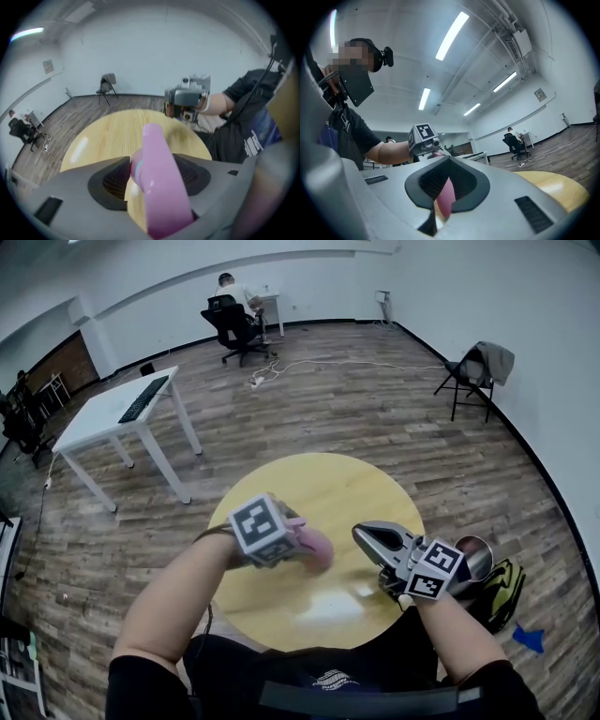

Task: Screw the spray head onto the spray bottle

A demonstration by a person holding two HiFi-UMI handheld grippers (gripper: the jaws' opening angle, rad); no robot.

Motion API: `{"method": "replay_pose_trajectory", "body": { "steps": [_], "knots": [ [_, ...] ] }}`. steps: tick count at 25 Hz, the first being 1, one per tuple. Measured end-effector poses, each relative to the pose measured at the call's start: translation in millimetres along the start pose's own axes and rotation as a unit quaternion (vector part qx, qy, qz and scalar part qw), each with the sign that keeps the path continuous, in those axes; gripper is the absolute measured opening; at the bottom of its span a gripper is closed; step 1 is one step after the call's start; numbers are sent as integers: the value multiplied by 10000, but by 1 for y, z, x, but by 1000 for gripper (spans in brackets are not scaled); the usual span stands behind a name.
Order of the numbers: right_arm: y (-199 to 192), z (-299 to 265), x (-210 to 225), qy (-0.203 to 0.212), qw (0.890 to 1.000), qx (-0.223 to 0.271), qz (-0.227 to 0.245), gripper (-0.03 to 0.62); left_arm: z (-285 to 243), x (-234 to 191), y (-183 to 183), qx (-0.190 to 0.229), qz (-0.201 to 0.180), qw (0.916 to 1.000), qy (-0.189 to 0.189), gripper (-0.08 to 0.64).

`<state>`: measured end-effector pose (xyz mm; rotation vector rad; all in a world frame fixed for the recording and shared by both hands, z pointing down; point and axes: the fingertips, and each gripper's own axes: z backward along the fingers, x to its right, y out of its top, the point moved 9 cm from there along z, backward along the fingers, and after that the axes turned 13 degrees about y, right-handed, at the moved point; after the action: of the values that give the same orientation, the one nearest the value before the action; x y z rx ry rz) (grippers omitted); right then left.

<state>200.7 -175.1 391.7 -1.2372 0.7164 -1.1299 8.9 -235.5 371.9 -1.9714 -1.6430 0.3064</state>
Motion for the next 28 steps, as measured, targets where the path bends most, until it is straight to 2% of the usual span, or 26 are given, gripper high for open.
{"method": "replay_pose_trajectory", "body": {
  "steps": [1,2,3,4,5,8,9,10,11,14,15,19,20,25,27,28],
  "knots": [
    [3,1,1,0,10000,41,-7,15,19,-6,-5,531,365,9979,101,310],
    [6,2,3,1,9999,102,-43,24,35,-12,-13,1104,766,9908,169,310],
    [10,4,5,14,9998,171,-115,28,48,-16,-25,1680,1183,9784,205,310],
    [13,5,7,52,9995,231,-225,39,60,-17,-36,2242,1562,9617,221,310],
    [15,6,9,128,9989,267,-371,95,72,-13,-47,2778,1856,9423,199,310],
    [16,-4,5,642,9926,266,-995,326,96,9,-76,4067,2311,8839,-32,310],
    [14,-11,2,879,9883,235,-1222,404,100,18,-82,4327,2362,8700,-76,310],
    [12,-20,-3,1105,9837,171,-1409,450,103,26,-87,4491,2365,8616,-94,310],
    [9,-30,-10,1308,9794,69,-1536,484,104,33,-90,4568,2323,8586,-99,310],
    [1,-58,-32,1799,9685,-324,-1692,541,101,52,-93,4573,2009,8662,-169,310],
    [-1,-65,-38,1925,9650,-436,-1726,541,101,57,-93,4594,1905,8673,-224,310],
    [-3,-79,-56,2288,9546,-776,-1744,526,101,73,-85,4753,1716,8618,-446,310],
    [-1,-79,-57,2300,9541,-784,-1751,471,101,76,-83,4756,1753,8607,-471,310],
    [-1,-74,-63,2255,9535,-887,-1791,470,98,80,-82,4635,2175,8560,-713,307],
    [1,-75,-68,2194,9609,-959,-1388,471,96,78,-86,4615,2461,8474,-918,307],
    [4,-75,-71,2143,9660,-1013,-1035,471,94,76,-87,4620,2660,8394,-1061,307]
  ]
}}
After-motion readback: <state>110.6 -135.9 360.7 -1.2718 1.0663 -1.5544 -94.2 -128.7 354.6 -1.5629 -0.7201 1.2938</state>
